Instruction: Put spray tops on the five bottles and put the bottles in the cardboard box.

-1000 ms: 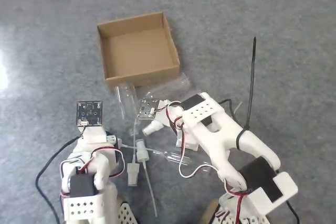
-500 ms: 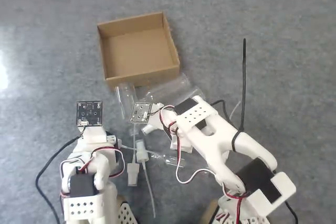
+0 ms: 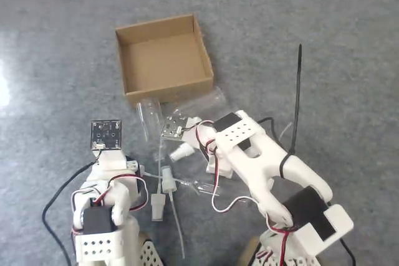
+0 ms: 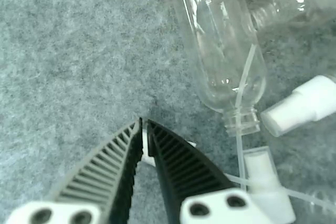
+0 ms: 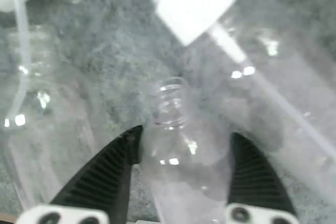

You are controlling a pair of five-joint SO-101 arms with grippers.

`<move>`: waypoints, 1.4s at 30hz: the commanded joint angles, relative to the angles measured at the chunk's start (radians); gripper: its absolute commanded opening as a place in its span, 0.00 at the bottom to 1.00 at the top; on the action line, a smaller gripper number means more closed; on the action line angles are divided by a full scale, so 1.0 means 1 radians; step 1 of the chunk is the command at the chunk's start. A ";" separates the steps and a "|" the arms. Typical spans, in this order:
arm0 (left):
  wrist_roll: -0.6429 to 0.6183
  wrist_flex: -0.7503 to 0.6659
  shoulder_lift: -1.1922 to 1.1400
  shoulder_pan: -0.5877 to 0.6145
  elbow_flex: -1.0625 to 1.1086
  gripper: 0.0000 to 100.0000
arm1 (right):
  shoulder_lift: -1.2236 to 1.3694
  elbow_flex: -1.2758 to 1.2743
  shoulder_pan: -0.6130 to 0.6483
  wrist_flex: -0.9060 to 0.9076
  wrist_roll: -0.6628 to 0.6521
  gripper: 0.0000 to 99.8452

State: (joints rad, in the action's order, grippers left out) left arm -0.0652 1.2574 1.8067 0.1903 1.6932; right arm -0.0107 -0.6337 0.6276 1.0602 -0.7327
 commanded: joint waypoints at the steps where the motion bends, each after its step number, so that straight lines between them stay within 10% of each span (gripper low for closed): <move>1: 0.008 0.006 0.015 -0.002 -0.008 0.01 | -0.068 0.057 -0.018 -0.015 0.026 0.09; 19: 0.008 0.006 0.015 -0.002 -0.008 0.01 | -0.058 0.146 -0.142 -0.016 0.459 0.09; 42: 0.008 0.006 0.015 -0.002 -0.008 0.01 | -0.010 0.130 -0.134 -0.042 0.206 0.27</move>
State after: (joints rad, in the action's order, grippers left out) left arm -0.0652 1.2574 1.8067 0.1903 1.6932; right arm -0.0092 -0.5493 0.4956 1.0311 -0.5010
